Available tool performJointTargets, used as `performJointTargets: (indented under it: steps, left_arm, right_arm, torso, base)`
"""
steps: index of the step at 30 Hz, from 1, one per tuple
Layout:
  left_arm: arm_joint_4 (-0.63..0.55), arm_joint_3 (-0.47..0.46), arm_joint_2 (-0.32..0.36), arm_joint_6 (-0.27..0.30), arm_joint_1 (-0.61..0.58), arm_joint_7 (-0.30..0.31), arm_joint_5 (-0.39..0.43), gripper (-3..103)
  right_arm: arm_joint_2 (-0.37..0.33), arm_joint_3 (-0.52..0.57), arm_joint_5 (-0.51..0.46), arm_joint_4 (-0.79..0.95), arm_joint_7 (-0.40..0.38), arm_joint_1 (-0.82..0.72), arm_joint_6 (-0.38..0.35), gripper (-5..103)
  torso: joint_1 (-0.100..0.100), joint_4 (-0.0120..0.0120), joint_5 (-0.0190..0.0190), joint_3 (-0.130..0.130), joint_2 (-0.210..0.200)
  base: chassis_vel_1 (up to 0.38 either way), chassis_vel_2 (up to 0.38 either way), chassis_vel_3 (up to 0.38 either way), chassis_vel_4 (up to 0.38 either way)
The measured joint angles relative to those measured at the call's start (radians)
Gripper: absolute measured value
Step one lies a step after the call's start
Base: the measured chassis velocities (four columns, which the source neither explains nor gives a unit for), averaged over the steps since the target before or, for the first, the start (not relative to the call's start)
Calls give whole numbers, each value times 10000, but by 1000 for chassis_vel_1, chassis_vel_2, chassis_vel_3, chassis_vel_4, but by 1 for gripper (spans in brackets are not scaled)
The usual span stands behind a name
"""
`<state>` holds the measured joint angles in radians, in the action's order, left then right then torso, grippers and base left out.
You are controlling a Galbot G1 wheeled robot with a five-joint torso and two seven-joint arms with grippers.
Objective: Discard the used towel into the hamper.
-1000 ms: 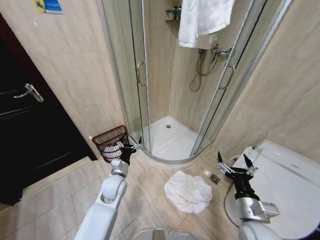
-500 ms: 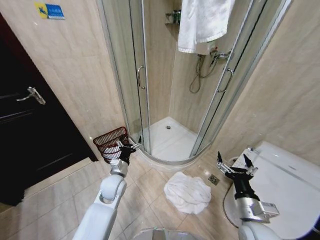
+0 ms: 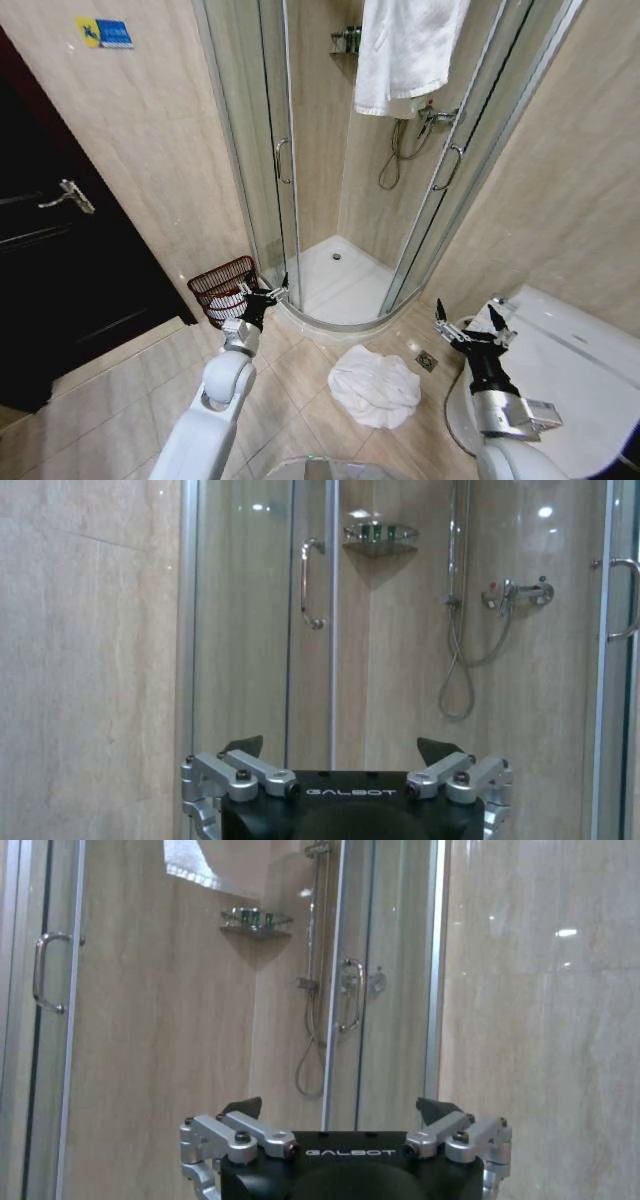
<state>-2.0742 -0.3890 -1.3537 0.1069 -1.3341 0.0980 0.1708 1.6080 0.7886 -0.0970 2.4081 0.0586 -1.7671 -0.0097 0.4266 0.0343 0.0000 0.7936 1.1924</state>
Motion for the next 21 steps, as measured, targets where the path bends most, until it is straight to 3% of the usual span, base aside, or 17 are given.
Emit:
performJointTargets:
  steps: [21]
  left_arm:
    - [-94,-66,-51,-8,-137,12,-13,100]
  right_arm:
    - [0,-13,-150,7,6,-49,63,100]
  torso:
    - [539,0,0,645,1183]
  base:
    - [0,0,0,0]
